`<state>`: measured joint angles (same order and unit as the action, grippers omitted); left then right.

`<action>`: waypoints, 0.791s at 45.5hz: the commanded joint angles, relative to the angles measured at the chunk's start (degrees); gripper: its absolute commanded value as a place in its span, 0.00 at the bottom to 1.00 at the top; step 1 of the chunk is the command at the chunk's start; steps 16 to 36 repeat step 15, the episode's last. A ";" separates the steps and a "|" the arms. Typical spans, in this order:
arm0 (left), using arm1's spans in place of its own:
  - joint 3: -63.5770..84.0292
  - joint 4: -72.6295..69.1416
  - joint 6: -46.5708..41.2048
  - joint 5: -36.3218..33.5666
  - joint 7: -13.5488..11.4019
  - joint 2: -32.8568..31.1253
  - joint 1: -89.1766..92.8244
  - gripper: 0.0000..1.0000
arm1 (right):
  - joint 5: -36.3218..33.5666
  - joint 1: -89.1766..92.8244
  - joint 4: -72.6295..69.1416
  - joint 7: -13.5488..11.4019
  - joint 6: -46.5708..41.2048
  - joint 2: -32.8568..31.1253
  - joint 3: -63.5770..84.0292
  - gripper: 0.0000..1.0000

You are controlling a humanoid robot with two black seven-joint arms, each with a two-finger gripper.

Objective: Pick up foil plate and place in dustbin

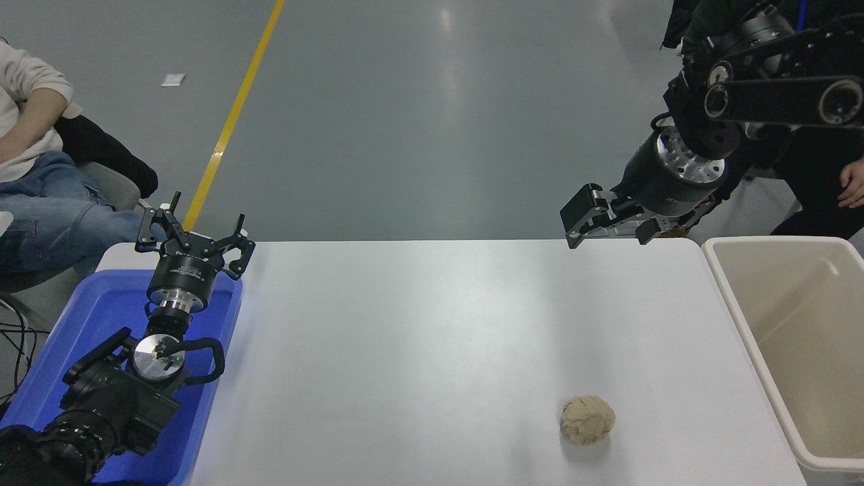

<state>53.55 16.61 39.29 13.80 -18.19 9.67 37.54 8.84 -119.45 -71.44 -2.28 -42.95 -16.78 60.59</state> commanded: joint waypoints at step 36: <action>0.07 0.00 0.00 0.00 0.00 0.00 -0.01 0.99 | -4.27 1.33 -0.71 -7.65 -2.05 1.93 2.16 1.00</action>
